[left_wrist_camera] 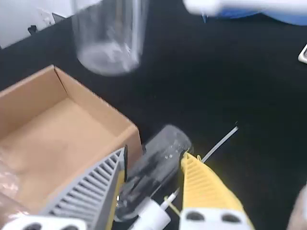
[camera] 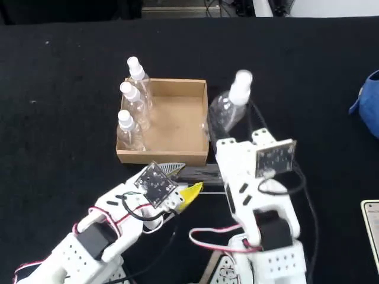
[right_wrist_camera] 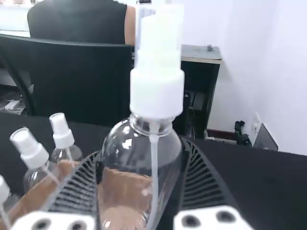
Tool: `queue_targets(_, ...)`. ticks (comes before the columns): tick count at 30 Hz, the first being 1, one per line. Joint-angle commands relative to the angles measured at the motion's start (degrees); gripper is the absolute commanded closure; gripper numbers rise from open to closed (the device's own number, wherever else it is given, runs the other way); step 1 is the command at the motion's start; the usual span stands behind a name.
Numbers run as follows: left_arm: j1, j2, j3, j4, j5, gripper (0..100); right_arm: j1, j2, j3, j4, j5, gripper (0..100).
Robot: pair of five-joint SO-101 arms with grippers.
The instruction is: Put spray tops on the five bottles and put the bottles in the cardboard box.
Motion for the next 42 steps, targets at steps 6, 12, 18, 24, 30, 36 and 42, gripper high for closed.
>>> queue_targets(6,1.2,-0.7,10.0,-18.2,0.1,97,0.7,31.9,-10.7,-24.5,-1.2,98.8)
queue_targets(12,2.0,-0.7,10.0,-15.5,0.1,97,-5.1,47.3,-15.1,-31.9,-0.8,98.7)
queue_targets(18,2.0,-0.6,10.0,-15.4,0.1,97,-6.2,53.8,-15.3,-36.6,-1.1,98.7)
queue_targets(24,-3.1,-0.8,9.5,-15.4,1.5,97,-5.1,60.5,-11.3,-54.0,-0.8,98.8)
queue_targets(30,-10.8,-0.8,-9.6,2.2,7.8,97,-5.0,69.8,-12.0,-60.7,-1.1,98.8)
queue_targets(36,-24.2,-0.8,-29.6,13.9,7.7,97,-5.4,74.9,-12.4,-66.5,-1.1,98.8)
queue_targets(42,-45.2,-0.8,-28.3,14.5,8.1,97,-5.9,76.4,-12.5,-67.0,-1.1,98.8)
